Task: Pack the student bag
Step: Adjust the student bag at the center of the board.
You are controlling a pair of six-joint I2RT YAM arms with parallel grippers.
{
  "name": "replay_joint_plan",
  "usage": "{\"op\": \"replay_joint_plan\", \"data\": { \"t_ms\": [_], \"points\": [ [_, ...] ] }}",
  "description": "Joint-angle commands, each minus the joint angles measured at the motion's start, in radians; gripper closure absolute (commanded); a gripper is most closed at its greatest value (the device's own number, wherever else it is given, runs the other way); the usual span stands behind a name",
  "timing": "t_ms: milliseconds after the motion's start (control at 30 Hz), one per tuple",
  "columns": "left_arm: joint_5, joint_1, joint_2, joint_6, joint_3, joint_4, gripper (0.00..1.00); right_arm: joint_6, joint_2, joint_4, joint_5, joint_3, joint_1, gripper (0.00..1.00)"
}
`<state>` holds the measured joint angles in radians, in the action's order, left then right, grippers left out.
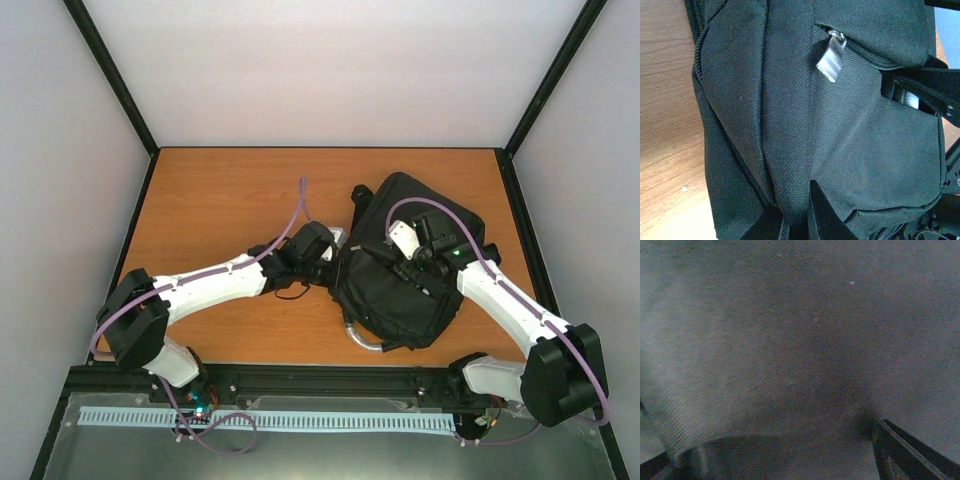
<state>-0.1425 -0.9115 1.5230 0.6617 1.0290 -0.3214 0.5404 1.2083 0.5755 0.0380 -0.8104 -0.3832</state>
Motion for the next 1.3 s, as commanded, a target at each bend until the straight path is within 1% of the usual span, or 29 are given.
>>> {"op": "replay_joint_plan", "data": {
  "t_ms": [0,67,167,233,333,400,467,567,600,667,700,800,833,867,933,967,1067,1100,1133,1200,1267],
  "points": [
    [0.011,-0.025,-0.079,0.02,0.021,0.062,0.99,-0.038,-0.009,-0.051,0.174,-0.003,-0.002,0.22],
    [0.023,-0.032,-0.091,0.028,0.013,0.059,0.99,-0.023,-0.031,-0.016,0.097,-0.014,-0.003,0.23],
    [0.063,-0.041,-0.111,0.065,-0.021,0.056,0.99,-0.003,-0.065,0.045,0.025,-0.031,-0.003,0.24],
    [0.075,-0.045,-0.124,0.095,-0.057,0.069,0.99,0.05,-0.078,0.143,-0.11,-0.064,-0.003,0.22],
    [0.075,-0.053,-0.138,0.129,-0.123,0.114,0.99,0.152,-0.098,0.306,-0.352,-0.103,-0.003,0.2],
    [0.063,-0.055,-0.148,0.144,-0.168,0.149,0.99,0.19,-0.099,0.381,-0.465,-0.124,-0.003,0.19],
    [0.055,-0.056,-0.161,0.151,-0.211,0.184,0.99,0.212,-0.083,0.421,-0.537,-0.15,-0.002,0.19],
    [0.055,-0.056,-0.175,0.157,-0.266,0.22,0.98,0.206,-0.039,0.427,-0.589,-0.185,-0.003,0.21],
    [0.055,-0.056,-0.179,0.157,-0.279,0.225,0.96,0.191,-0.02,0.408,-0.59,-0.194,-0.004,0.23],
    [0.064,-0.056,-0.191,0.158,-0.297,0.224,0.88,0.165,0.023,0.379,-0.592,-0.219,-0.005,0.28],
    [0.07,-0.056,-0.198,0.159,-0.307,0.22,0.82,0.152,0.045,0.365,-0.592,-0.237,-0.008,0.31],
    [0.095,-0.056,-0.224,0.159,-0.311,0.189,0.54,0.103,0.097,0.316,-0.556,-0.286,-0.02,0.39],
    [0.105,-0.056,-0.235,0.156,-0.31,0.179,0.48,0.089,0.107,0.294,-0.539,-0.307,-0.029,0.42],
    [0.11,-0.053,-0.242,0.149,-0.31,0.174,0.44,0.081,0.118,0.282,-0.519,-0.32,-0.04,0.44],
    [0.096,-0.037,-0.249,0.128,-0.305,0.171,0.43,0.057,0.138,0.253,-0.456,-0.34,-0.065,0.48],
    [0.082,-0.021,-0.25,0.116,-0.3,0.172,0.43,0.035,0.15,0.237,-0.4,-0.348,-0.076,0.5],
    [0.007,0.05,-0.258,0.075,-0.294,0.197,0.42,-0.021,0.188,0.228,-0.28,-0.373,-0.082,0.53],
    [-0.023,0.083,-0.257,0.063,-0.284,0.205,0.4,-0.029,0.194,0.233,-0.259,-0.372,-0.082,0.53],
    [-0.054,0.118,-0.249,0.048,-0.265,0.203,0.35,-0.033,0.191,0.237,-0.237,-0.362,-0.082,0.53],
    [-0.115,0.182,-0.18,0.018,-0.192,0.173,0.32,-0.042,0.165,0.231,-0.187,-0.327,-0.074,0.52],
    [-0.165,0.226,-0.087,-0.008,-0.096,0.13,0.31,-0.055,0.127,0.232,-0.157,-0.298,-0.039,0.5]
  ]
}}
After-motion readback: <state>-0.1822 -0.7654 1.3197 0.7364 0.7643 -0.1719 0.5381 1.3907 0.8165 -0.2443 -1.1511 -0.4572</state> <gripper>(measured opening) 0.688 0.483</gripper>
